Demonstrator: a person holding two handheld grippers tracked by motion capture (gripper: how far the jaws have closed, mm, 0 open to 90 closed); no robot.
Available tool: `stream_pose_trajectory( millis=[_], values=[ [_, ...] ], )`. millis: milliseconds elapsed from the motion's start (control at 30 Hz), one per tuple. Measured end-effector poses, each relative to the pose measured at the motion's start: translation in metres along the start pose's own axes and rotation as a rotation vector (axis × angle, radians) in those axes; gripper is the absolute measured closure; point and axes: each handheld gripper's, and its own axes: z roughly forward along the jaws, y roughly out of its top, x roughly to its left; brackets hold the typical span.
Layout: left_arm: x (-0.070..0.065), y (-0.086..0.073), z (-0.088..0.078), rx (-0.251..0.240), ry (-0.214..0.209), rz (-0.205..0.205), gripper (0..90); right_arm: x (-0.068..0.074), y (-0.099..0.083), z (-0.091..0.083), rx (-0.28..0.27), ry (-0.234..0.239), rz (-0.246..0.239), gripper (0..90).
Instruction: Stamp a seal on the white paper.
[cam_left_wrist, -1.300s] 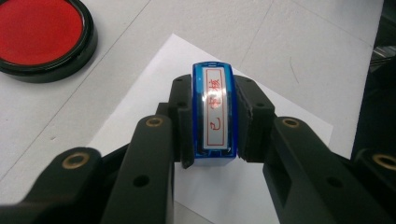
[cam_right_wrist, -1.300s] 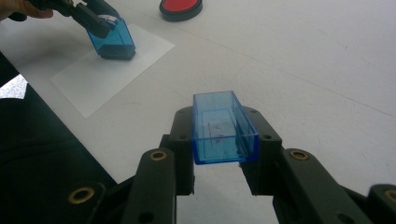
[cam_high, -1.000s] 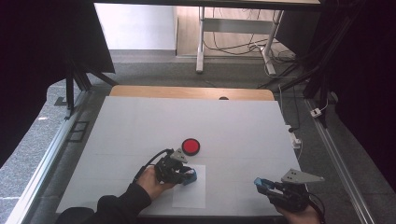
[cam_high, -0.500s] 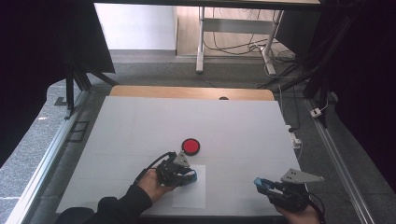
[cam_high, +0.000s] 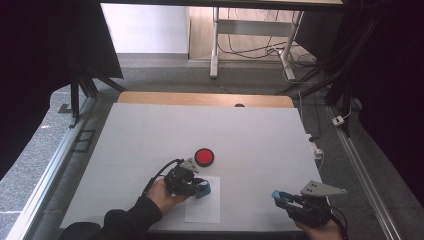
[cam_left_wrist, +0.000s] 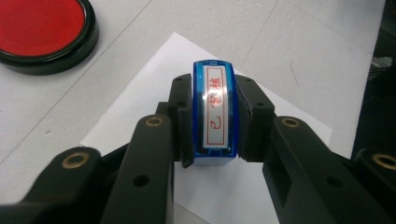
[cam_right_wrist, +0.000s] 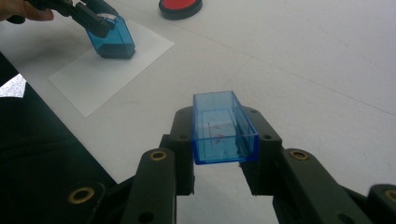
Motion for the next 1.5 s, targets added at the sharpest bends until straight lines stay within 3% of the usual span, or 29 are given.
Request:
stream_pose_trajectory(
  millis=[300,633,733,900,1167,1500],
  values=[
    [-0.016,0.002,0.001,0.023,0.087,0.08,70.8,0.0,0.0,0.0,-0.002,0.002,0.001,67.8],
    [-0.001,0.0,0.001,-0.006,0.001,-0.004,70.7,0.0,0.0,0.0,-0.002,0.004,0.0,67.8],
    [0.002,-0.001,0.0,-0.005,-0.014,-0.01,70.7,0.0,0.0,0.001,-0.001,0.004,0.001,67.7],
    [0.001,0.0,0.0,-0.001,-0.007,0.0,70.6,0.0,0.0,0.0,-0.001,0.003,-0.001,67.8],
    [-0.002,0.004,-0.001,0.024,0.008,0.049,70.4,0.0,0.0,0.0,-0.004,0.005,-0.001,67.7],
    [-0.006,0.006,-0.004,0.006,-0.01,0.07,70.4,0.0,0.0,0.0,-0.006,0.006,0.0,67.7]
  ],
)
